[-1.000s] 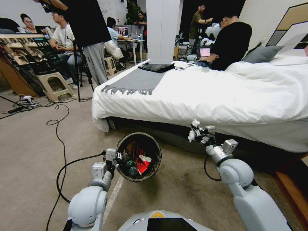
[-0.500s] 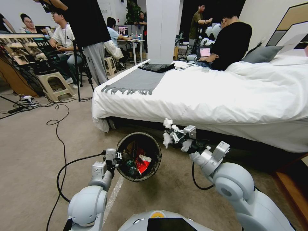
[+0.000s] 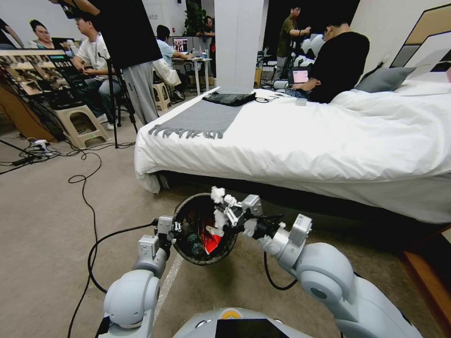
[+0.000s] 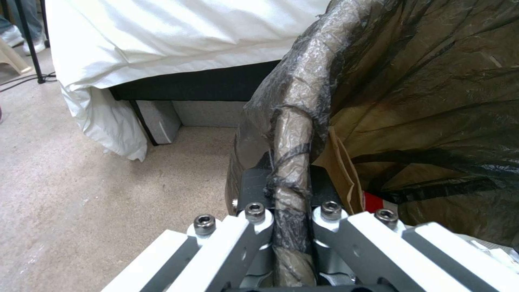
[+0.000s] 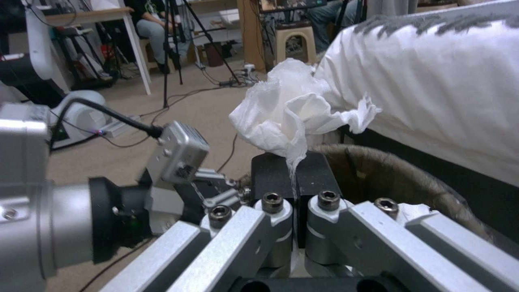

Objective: Pick up the trash bin, then pick up the garbage from the floor and place it into the trash bin.

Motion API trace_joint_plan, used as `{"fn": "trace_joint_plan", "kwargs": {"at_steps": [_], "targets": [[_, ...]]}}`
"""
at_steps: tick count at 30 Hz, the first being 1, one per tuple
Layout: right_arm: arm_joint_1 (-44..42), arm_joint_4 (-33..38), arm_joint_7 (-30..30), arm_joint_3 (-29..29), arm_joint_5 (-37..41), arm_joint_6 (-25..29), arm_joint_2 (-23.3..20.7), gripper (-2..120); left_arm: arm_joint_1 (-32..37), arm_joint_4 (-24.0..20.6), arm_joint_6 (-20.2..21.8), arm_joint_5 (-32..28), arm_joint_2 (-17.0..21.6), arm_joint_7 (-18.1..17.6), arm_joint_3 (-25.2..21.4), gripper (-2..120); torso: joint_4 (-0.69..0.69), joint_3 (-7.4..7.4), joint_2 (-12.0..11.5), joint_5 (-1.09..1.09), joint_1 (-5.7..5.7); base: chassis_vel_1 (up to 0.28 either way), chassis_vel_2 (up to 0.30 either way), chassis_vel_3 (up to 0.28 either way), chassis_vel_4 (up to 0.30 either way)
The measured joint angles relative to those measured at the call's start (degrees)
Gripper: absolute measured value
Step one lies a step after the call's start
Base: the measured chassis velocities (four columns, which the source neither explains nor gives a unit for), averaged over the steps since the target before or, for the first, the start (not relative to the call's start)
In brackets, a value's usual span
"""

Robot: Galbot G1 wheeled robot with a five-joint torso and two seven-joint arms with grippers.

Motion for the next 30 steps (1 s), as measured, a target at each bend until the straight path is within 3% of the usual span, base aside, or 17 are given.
{"fn": "trace_joint_plan", "kwargs": {"at_steps": [15,24,30], "targets": [[1.86,-8.00,0.73,-7.06,-5.69,0.99,3.37,0,-0.21,-0.04,0.02,0.09,-0.06,0.10,0.11,1,0.00,0.00,0.00,-0.01,0.00,0.000,0.000,0.000,0.000],[3.30,-10.79,1.06,-8.09,-6.62,0.90,4.45,0,-0.69,0.09,0.10,-0.13,0.01,0.14,0.00,1,0.00,0.00,0.00,0.00,0.00,0.000,0.000,0.000,0.000],[4.28,-12.26,3.40,-9.80,-6.88,0.74,5.48,25,-1.23,0.70,0.16,-0.24,0.00,0.17,0.05,1,0.00,0.00,0.00,0.00,0.00,0.000,0.000,0.000,0.000]]}}
